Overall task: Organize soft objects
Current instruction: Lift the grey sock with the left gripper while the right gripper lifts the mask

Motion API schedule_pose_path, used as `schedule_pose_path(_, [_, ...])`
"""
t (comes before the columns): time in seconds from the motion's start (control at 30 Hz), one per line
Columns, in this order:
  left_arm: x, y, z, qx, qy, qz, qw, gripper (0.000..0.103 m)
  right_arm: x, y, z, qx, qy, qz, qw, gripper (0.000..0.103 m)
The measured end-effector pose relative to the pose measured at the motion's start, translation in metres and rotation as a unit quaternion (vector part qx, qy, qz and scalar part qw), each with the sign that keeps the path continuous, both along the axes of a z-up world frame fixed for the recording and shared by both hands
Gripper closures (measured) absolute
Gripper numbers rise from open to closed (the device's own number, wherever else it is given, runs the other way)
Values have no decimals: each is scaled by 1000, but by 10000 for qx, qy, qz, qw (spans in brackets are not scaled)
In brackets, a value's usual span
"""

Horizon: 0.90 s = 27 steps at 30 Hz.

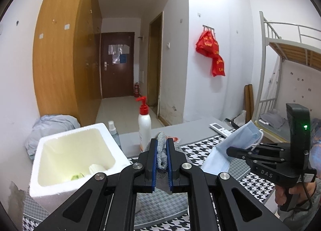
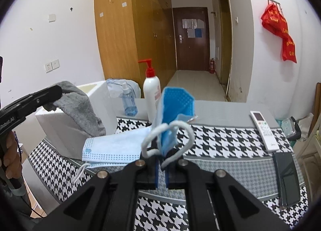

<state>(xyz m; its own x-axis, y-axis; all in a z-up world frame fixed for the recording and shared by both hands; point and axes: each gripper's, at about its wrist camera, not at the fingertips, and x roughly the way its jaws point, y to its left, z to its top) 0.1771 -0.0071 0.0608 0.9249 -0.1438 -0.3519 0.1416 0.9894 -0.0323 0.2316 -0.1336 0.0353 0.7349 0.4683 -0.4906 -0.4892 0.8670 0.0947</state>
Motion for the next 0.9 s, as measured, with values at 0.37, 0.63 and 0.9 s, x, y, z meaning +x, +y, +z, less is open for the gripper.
schedule_pose_path(0.37, [-3, 3, 19, 72, -190, 165, 9997, 94, -1, 4, 18, 76, -258, 91, 9996, 96])
schedule_pose_path(0.63, [-7, 13, 34, 97, -355, 373, 9986, 94, -4, 11, 29, 152, -410, 261, 9987, 96])
schedule_pose_path(0.9, [-10, 25, 55, 155, -534, 598, 9967, 94, -4, 21, 36, 205, -465, 397, 9979, 96])
